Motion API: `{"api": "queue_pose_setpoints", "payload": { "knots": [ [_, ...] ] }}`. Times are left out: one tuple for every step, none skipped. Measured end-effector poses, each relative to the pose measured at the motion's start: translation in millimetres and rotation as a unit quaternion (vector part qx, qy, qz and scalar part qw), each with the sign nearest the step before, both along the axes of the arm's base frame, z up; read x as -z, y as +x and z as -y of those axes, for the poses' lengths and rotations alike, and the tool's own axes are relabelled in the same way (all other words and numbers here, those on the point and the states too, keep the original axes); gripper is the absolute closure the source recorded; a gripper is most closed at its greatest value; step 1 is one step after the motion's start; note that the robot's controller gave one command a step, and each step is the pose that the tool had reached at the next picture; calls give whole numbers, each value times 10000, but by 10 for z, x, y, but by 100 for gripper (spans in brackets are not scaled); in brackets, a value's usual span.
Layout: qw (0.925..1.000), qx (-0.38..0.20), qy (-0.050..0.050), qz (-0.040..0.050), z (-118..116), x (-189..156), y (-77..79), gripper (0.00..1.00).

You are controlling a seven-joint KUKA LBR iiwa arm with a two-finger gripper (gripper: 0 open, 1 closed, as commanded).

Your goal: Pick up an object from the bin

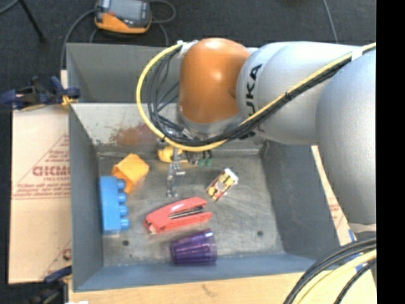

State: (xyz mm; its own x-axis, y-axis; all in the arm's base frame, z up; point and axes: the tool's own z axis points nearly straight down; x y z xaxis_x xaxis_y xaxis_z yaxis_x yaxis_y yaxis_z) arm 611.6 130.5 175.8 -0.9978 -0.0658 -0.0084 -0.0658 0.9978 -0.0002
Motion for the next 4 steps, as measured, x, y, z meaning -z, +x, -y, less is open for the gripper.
{"api": "queue_pose_setpoints", "payload": {
  "knots": [
    [10000, 32, -14, -12, 640, 138, 141, 0],
    [9989, -459, -10, -21, 678, 372, -186, 0],
    [9830, -1834, -14, 16, 873, 938, -243, 0],
    [9992, -388, -16, 15, 629, 1015, -430, 100]
  ]
}}
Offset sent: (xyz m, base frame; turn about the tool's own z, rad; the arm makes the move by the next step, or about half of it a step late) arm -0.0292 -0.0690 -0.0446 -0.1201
